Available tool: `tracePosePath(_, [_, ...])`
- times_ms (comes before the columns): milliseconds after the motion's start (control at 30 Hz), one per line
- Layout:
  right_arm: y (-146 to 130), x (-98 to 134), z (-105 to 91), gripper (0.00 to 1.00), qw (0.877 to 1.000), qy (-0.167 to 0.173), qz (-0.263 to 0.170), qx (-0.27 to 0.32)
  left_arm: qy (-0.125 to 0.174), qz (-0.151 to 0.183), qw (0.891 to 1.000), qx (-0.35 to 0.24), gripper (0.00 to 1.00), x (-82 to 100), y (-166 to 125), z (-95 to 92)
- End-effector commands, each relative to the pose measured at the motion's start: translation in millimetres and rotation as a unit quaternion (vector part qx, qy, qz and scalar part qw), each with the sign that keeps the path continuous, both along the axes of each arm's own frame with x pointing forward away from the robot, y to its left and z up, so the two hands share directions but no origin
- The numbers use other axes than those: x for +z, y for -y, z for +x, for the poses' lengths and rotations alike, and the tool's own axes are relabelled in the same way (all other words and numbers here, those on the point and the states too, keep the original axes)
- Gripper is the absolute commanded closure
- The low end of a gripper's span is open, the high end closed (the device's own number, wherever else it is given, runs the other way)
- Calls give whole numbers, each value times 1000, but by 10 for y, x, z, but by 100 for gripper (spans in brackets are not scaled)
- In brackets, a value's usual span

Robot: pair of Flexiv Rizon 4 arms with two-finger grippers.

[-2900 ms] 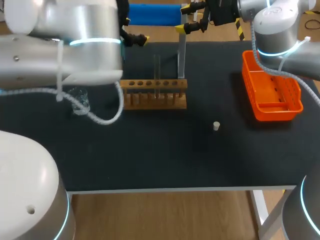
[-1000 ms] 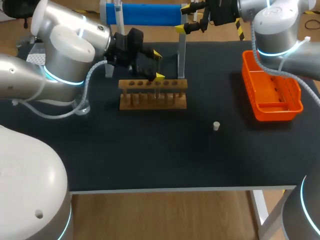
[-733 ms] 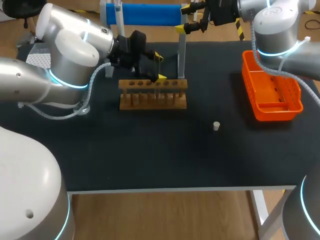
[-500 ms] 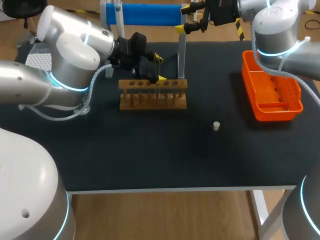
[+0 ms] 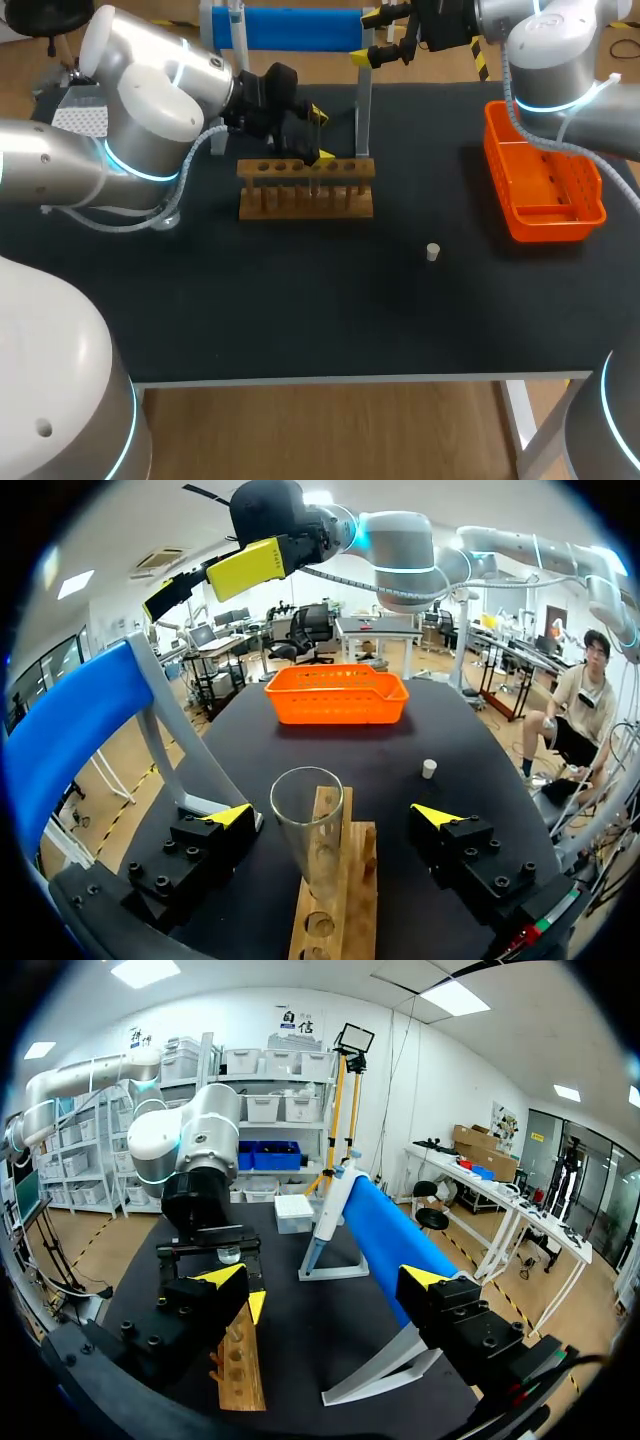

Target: Invert the test tube, pick up the pipette, mount the tip to pipette, aspirate from beaker and dispense into the tube, eject the tip, return the pipette, and cap with the stopper.

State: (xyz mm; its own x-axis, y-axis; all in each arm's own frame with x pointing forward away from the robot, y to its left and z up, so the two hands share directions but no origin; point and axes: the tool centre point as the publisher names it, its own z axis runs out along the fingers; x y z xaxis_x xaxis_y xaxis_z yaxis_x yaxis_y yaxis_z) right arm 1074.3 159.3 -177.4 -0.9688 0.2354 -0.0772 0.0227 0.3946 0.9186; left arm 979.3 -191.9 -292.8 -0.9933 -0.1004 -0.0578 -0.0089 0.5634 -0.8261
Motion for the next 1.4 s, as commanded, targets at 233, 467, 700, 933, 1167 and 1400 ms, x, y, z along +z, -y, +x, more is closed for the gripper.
tracePosePath(233, [9,5,4,0,1000,-1,0,1,-1,1,1000,-1,0,-4,13,15])
tracePosePath(467, [9,5,4,0,1000,-1,0,1,-1,1,1000,-1,0,-4,13,15])
tracePosePath(700, [195,92,-375,0,1000,13,-18,-7,-1,1,1000,-1,0,-4,13,15])
tracePosePath(933, [609,123,-1185,0,999,30,-37,-20,-1,1,1000,-1,0,-4,13,15])
tracePosePath(1167, [910,-59,-1989,0,997,20,-46,-51,-1,1,1000,-1,0,-4,13,15])
tracePosePath(1400, [1130,-422,-2536,0,993,15,-63,-99,-1,1,1000,-1,0,-4,13,15])
